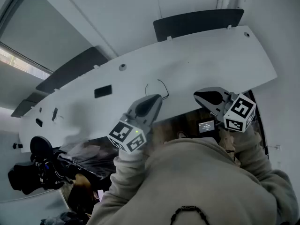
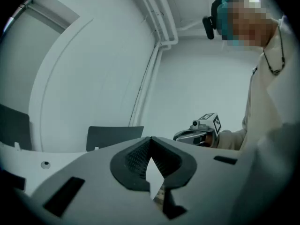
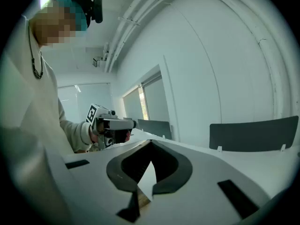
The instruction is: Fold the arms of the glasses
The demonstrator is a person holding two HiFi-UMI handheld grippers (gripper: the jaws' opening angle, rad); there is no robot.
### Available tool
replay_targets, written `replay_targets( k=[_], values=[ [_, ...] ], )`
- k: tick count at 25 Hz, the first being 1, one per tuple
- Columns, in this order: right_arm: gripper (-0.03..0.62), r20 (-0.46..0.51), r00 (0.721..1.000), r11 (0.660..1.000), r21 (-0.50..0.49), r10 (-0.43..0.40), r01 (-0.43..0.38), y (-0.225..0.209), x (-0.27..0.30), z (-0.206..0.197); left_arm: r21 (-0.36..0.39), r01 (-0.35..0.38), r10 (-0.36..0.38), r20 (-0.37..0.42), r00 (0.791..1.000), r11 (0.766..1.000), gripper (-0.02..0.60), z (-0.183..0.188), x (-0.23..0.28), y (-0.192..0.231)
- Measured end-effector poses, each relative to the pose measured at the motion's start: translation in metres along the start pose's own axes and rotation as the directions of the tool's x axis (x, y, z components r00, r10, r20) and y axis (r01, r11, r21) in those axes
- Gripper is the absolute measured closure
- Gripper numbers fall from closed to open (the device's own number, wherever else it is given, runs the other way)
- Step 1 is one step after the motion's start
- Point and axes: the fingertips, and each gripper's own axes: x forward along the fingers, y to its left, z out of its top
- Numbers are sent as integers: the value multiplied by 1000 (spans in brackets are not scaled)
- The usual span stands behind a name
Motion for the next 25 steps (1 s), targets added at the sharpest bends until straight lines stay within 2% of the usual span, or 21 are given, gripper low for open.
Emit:
replay_targets(
  k=[7, 10, 13, 19, 25],
  values=[
    [574, 14, 1000, 1000, 8, -5, 5, -6, 6, 4, 13, 5, -5, 13, 1000, 1000, 575, 5, 3, 7],
    [572, -8, 1000, 1000, -11, 13, -14, -6, 10, 2, 4, 8, -8, 14, 1000, 1000, 575, 4, 7, 10],
    [572, -22, 1000, 999, -48, 3, -4, -13, 12, -2, 0, 13, -13, 4, 1000, 1000, 575, 1, 11, 10],
    [572, -19, 1000, 999, -48, -16, 15, -21, 17, -5, -35, 19, -18, 19, 1000, 999, 575, -8, 11, 18],
    [572, -41, 999, 997, -69, -36, 33, -30, 20, -9, -35, 18, -17, 5, 1000, 999, 577, -14, 12, 19]
  ],
)
